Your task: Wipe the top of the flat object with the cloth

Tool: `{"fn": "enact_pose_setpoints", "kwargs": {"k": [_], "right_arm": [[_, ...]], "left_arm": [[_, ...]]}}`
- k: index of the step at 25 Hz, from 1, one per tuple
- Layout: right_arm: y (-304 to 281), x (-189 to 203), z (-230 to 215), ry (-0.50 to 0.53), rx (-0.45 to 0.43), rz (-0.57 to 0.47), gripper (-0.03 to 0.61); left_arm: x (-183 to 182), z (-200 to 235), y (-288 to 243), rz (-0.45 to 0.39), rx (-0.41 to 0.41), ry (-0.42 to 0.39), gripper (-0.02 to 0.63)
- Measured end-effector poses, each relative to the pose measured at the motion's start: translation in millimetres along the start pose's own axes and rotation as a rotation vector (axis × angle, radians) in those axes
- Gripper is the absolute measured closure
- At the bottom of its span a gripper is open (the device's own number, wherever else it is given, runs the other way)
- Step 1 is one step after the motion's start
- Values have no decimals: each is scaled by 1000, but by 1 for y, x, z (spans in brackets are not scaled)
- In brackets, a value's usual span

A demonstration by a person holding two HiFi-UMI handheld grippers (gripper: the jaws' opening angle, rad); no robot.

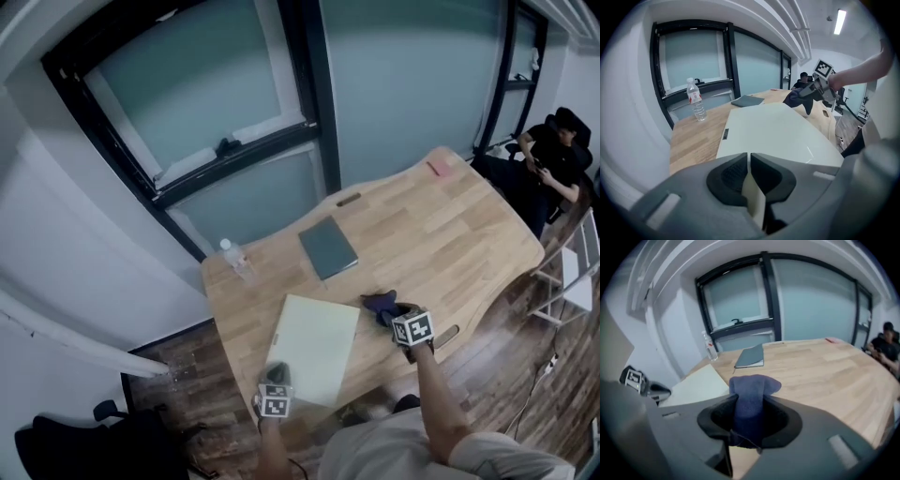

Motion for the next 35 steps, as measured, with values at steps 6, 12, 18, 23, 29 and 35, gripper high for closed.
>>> {"fn": "enact_pose_setpoints", "kwargs": {"k": [6,12,18,23,29,35], "right_arm": [[33,14,25,-28,-130,-95,439],[55,-6,42,83,-251,-126,439],[86,-7,83,223,-367,-146,439],[122,11,99,285,-460,-146,437],[150,33,84,307,-513,-143,437],[166,50,70,334,-528,-137,437]], "left_arm": [[-48,3,35,-97,-233,289,600],[-78,-72,62,-203,-409,578,600],[-98,-146,77,-183,-468,466,600],[-107,-183,113,-257,-560,454,600],[-87,-230,135,-259,-605,473,600],[-70,-254,143,-250,-644,472,600]]}}
Point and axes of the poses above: the fingertips, and each gripper's own axes: y backward along the fingers, z to its left, x out of its underside, the point moved 2 cm from there along y, backward along the fingers, and after that the axes turned 5 degrees about -z, right-handed, at the moved point
